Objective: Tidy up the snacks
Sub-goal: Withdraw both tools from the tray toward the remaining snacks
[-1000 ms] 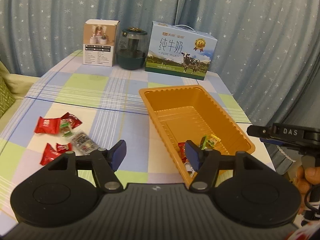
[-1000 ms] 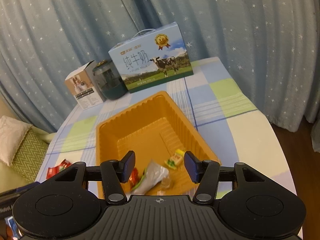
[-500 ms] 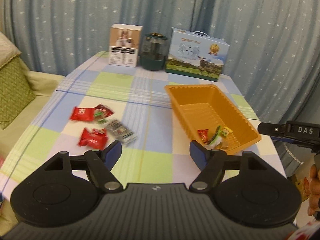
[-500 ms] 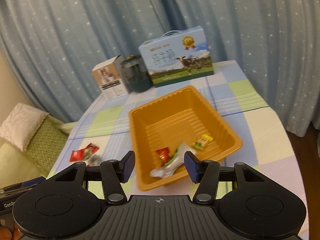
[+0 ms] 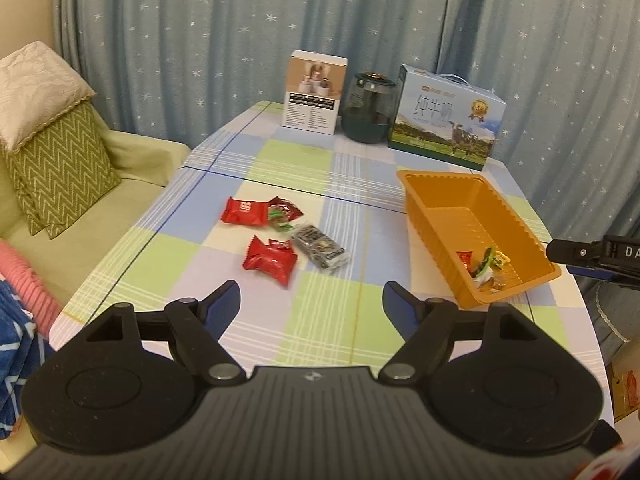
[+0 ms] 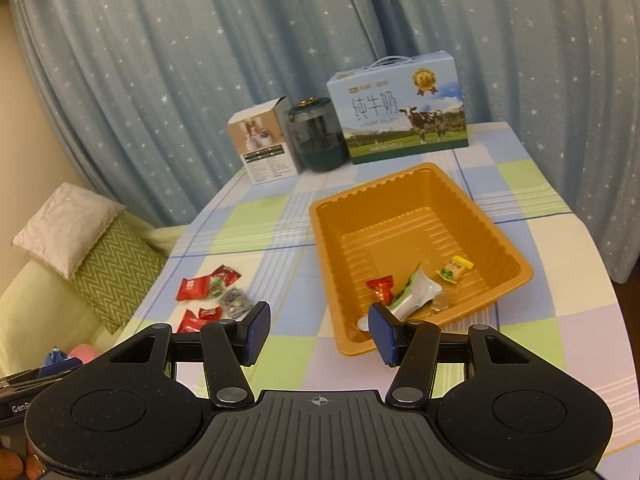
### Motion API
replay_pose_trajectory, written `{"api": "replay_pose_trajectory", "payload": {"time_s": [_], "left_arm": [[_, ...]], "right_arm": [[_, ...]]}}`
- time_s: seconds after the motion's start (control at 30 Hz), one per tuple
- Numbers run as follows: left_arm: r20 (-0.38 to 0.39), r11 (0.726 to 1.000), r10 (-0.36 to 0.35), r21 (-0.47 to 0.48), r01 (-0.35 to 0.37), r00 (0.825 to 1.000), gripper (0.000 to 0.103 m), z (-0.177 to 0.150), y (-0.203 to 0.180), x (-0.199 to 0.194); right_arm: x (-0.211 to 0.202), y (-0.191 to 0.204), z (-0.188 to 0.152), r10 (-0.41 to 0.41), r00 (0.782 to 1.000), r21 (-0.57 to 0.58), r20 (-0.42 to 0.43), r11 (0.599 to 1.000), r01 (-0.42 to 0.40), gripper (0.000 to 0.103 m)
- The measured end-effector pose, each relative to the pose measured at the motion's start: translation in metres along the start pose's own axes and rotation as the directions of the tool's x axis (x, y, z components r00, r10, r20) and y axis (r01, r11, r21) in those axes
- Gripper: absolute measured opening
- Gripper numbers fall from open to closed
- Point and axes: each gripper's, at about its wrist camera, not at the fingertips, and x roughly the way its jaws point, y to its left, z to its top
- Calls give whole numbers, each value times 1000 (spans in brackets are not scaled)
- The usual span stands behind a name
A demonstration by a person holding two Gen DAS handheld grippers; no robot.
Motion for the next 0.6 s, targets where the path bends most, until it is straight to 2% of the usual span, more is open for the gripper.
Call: {"api": "replay_pose_trajectory", "payload": {"time_s": [0.6], "left_arm": [[-21, 1000, 10, -25, -11, 1000, 78, -2, 20, 22]], "right_arm": [[29, 29, -7, 22, 999, -83, -32, 996, -24, 55]]}}
